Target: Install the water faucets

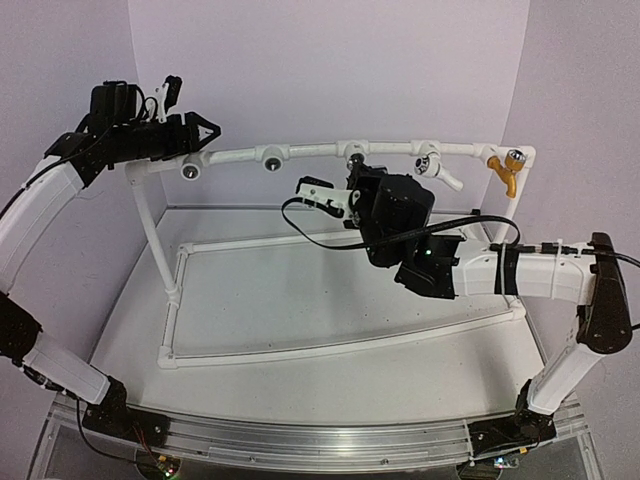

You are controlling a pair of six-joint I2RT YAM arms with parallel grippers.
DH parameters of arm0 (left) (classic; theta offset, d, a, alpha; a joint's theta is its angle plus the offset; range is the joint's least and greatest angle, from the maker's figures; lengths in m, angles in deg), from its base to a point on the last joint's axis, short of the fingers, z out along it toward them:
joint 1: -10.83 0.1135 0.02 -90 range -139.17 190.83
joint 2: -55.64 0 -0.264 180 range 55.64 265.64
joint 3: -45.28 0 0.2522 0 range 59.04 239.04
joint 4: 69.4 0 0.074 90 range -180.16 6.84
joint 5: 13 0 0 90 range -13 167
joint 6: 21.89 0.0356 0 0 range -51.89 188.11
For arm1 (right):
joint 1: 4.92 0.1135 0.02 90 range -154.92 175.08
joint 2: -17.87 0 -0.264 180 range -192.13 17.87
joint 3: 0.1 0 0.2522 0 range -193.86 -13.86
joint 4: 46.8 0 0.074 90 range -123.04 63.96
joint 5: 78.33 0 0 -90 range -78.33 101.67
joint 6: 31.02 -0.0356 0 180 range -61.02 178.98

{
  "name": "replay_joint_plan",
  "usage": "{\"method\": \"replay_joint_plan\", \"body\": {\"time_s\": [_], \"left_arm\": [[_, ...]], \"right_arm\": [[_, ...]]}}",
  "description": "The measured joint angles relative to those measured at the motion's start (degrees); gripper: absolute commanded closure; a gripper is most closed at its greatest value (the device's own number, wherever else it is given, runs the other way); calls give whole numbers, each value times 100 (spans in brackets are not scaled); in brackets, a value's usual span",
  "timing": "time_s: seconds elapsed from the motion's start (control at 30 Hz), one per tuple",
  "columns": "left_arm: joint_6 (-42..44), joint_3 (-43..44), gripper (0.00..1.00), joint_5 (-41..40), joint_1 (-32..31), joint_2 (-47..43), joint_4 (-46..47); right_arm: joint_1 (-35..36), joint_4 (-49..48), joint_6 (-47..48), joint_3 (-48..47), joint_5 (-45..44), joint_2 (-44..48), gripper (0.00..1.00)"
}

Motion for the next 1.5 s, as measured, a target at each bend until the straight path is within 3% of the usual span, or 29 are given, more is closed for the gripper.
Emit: {"method": "replay_joint_plan", "body": {"time_s": [0.13,0.33,0.53,0.73,0.9,1.13,1.33,1.5], "left_arm": [[-16,-111,26,-52,7,-80,85],[-202,-314,16,43,3,-615,-38],[-310,-768,12,-1004,1,-1966,-384],[-629,-2370,9,-2704,9,-2973,-720],[-787,-3958,0,-3286,7,-3381,-566],[-619,-5531,0,-3923,12,-3553,1266],[-33,-5682,2,-3929,214,-2662,2812],[549,-5881,10,-4045,319,-2341,3864]], "right_arm": [[-22,-4,2,-2,-2,-17,100],[-43,-18,0,-2,6,-17,100],[-46,-15,-27,-2,22,-17,100],[-48,-13,-74,-2,26,-17,100],[-58,-11,-97,-2,46,-17,100],[-70,-8,-94,-2,66,-17,100],[-70,34,-97,-2,66,-17,100],[-70,166,-133,7,124,48,100]]}}
